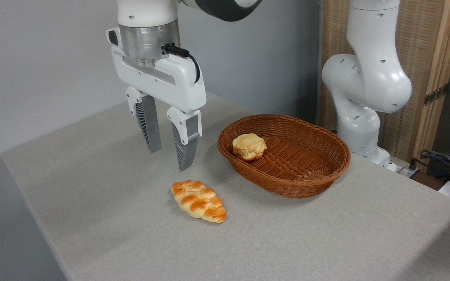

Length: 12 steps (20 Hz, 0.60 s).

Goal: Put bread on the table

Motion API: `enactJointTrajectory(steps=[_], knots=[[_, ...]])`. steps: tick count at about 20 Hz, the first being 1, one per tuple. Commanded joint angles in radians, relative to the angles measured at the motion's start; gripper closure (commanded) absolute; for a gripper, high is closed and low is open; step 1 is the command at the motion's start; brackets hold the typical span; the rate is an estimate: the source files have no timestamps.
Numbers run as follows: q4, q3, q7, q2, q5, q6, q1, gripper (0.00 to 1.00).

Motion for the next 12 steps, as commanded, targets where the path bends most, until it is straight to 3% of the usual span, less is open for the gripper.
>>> enactJointTrajectory(steps=[1, 12], knots=[[0.012, -0.081, 0.000, -0.002, -0.052, -0.066, 0.078, 0.00], [0.013, -0.075, 0.000, -0.004, -0.052, -0.065, 0.078, 0.00]])
